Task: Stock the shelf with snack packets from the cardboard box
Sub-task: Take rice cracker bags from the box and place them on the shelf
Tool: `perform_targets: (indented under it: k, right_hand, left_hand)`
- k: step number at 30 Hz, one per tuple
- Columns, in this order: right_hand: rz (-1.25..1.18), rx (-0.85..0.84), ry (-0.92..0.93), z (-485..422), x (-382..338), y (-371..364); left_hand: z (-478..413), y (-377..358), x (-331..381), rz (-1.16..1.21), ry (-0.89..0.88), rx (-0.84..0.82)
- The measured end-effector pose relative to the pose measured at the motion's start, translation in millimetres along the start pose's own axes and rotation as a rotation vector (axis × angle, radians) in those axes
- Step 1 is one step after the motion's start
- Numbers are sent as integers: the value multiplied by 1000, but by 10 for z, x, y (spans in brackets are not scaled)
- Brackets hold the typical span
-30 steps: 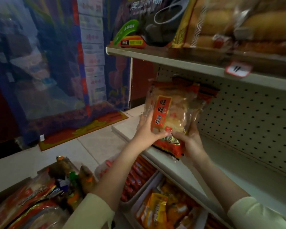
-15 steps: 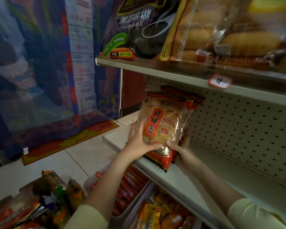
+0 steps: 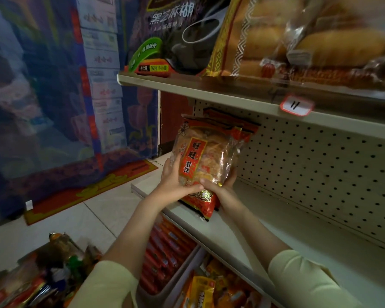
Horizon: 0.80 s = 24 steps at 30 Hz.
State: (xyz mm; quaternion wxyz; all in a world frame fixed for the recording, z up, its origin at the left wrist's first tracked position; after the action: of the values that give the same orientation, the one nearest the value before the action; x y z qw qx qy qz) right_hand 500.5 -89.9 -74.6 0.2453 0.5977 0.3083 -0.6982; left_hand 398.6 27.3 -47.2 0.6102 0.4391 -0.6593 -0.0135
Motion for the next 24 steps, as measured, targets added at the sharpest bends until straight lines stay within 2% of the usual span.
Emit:
perform_targets:
  k: [10, 12, 15, 17, 18, 20, 21, 24]
  right_hand:
    - [70, 68, 50, 33, -67, -79]
    - [122, 160, 113, 99, -165, -123]
    - [339, 454, 244, 285, -368, -167]
    - [503, 605, 392, 513, -540, -275]
    - [560, 628, 503, 666, -608, -419]
    - [622, 581, 726, 956, -691, -748]
    - [645, 495, 778, 1024, -632, -963]
    - [781, 161, 696, 1001, -285, -1528]
  left_hand:
    - [15, 51, -31, -7, 13, -44]
    - [54, 69, 2, -30, 11, -41]
    - [149, 173, 106, -48, -42, 48]
    - [267, 309, 152, -63, -67, 149]
    - [363, 408, 132, -78, -65, 195]
    - [544, 572, 129, -145, -90, 263]
    - [677, 684, 96, -195, -98, 295]
    - [1053, 981, -25, -286, -64, 347]
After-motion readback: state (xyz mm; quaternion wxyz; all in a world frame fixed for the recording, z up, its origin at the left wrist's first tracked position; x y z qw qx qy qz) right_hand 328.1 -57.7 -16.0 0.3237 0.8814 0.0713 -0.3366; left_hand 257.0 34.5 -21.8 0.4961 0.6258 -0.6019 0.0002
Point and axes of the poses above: each hand's wrist, its own z-axis away from the middle knuckle, its own y-axis out of the back of the hand, x = y × z, the point moved 7 cm from there along -z, towards the middle knuckle, and after that the axes turned 7 degrees about -y, right-handed, at the moved point
